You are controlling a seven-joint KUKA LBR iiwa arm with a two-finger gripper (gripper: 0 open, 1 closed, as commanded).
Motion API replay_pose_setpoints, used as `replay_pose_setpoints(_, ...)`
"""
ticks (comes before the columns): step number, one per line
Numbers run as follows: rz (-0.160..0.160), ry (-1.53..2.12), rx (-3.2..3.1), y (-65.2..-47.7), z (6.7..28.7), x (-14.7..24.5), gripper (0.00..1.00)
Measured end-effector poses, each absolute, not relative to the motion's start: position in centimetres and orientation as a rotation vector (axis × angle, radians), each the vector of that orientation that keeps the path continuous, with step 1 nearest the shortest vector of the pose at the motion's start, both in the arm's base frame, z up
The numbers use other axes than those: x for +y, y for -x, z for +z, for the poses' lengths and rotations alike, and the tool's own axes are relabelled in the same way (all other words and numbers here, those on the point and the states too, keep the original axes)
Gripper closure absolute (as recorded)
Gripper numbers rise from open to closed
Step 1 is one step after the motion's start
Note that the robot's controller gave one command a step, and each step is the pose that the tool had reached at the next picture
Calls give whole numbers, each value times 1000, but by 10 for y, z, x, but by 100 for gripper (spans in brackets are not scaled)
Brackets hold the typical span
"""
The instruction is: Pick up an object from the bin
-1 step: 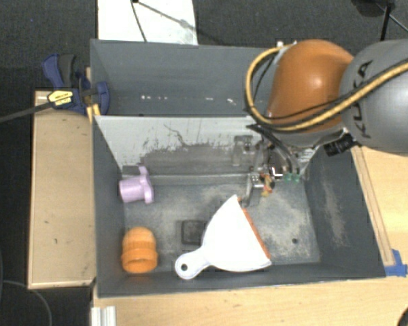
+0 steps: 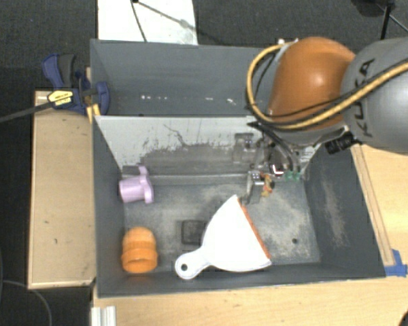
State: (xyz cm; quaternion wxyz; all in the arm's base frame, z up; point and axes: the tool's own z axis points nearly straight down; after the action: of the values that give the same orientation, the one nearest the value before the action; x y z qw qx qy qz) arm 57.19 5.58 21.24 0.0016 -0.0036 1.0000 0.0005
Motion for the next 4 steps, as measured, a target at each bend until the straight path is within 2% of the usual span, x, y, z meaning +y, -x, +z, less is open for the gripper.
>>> replay_pose_setpoints(1,1,151,3131,-561,173,61,0)
replay_pose_setpoints(2,1,398,3110,-535,106,68,0)
replay_pose_setpoints(3,2,711,3051,-538,82,86,100)
replay_pose_setpoints(4,2,709,3052,-538,82,86,100)
